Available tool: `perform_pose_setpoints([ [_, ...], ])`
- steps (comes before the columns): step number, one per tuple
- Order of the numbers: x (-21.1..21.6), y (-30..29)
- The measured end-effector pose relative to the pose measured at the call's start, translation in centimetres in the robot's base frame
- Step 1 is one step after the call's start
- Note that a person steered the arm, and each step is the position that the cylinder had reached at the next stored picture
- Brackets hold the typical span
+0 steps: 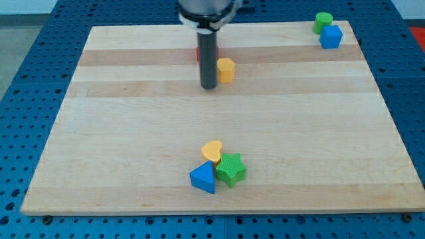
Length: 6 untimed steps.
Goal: Push yellow hexagon into the red star
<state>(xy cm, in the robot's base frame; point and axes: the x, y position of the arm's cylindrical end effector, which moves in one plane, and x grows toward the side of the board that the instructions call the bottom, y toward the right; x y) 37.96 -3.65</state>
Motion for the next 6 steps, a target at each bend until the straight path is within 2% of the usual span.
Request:
perform_pose_setpoints([
  [1, 1.1, 0.2],
  [2, 1.1, 4.4],
  [3, -1.4, 6.9],
  [5, -2.6, 3.0],
  [6, -2.4, 3.4],
])
